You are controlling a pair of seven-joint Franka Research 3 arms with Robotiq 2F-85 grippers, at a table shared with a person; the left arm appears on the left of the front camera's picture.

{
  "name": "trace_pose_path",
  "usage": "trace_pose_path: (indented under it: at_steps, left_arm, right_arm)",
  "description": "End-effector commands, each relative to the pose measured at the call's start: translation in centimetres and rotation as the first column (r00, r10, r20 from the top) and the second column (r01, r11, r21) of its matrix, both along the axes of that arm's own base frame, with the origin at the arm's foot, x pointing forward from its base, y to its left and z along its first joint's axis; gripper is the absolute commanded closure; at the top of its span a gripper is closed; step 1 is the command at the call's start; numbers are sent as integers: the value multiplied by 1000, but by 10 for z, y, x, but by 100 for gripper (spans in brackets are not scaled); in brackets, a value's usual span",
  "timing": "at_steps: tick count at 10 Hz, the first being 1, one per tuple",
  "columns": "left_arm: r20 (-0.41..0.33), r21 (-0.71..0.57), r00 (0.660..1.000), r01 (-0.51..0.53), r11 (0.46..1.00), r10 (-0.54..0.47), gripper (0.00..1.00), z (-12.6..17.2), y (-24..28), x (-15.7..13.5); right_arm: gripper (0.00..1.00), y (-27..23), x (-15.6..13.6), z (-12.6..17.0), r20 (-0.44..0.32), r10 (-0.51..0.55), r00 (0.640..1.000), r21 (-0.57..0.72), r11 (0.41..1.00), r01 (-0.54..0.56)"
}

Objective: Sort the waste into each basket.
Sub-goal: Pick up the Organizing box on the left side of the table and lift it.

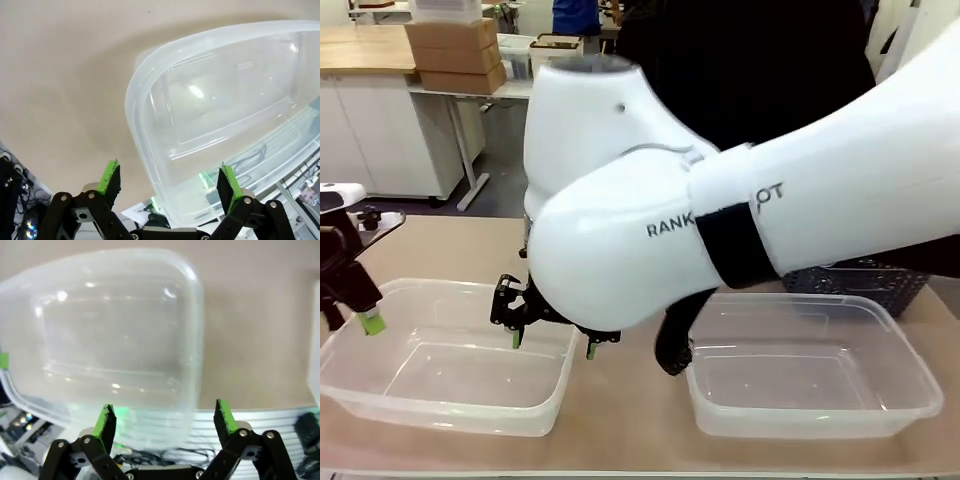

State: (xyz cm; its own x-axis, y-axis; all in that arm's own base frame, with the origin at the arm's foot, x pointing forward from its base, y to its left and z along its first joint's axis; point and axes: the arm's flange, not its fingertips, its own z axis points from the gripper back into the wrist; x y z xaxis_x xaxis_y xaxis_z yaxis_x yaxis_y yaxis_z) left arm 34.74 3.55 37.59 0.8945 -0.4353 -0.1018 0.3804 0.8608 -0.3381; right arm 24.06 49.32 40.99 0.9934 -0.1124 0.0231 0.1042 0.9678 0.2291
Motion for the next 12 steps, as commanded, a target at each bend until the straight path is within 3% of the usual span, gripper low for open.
trace_pose_path:
  at_steps: [1, 5, 6, 7, 8, 9, 10, 11, 12]
  left_arm:
    - [20, 6, 1000, -8, 1000, 8, 0, -5, -4, -6]
    - [-4, 8, 1000, -1, 1000, 1, 0, -10, -8, -4]
    - [-5, 23, 1000, -1, 1000, 1, 9, -10, -7, -2]
    - [-11, 18, 1000, -5, 1000, 5, 59, -10, -7, -1]
    - [2, 25, 1000, -10, 1000, 10, 68, -11, -7, -1]
    - [20, 44, 999, -26, 999, 25, 100, -11, -7, -2]
    - [56, 61, 997, -52, 997, 49, 100, -10, -8, -4]
    - [94, 77, 990, -109, 991, 101, 100, -9, -8, -5]
    - [125, 97, 984, -140, 985, 128, 84, -8, -8, -7]
  right_arm:
    - [0, 30, 17, -36, 26, -35, 999, -3, 999, 35]
    - [0, 12, 25, -44, 72, -156, 985, -72, 984, 161]
    - [0, 12, 26, -44, 75, -152, 985, -78, 984, 158]
    - [55, 12, 26, -45, 83, -146, 986, -124, 980, 156]
    - [55, 12, 26, -45, 92, -151, 984, -132, 978, 163]
    - [100, 12, 26, -45, 104, -152, 983, -144, 976, 166]
    - [60, 11, 26, -46, 117, -153, 981, -163, 972, 171]
    - [100, 10, 26, -47, 116, -150, 982, -166, 972, 168]
    - [100, 9, 25, -49, 136, -150, 979, -186, 967, 173]
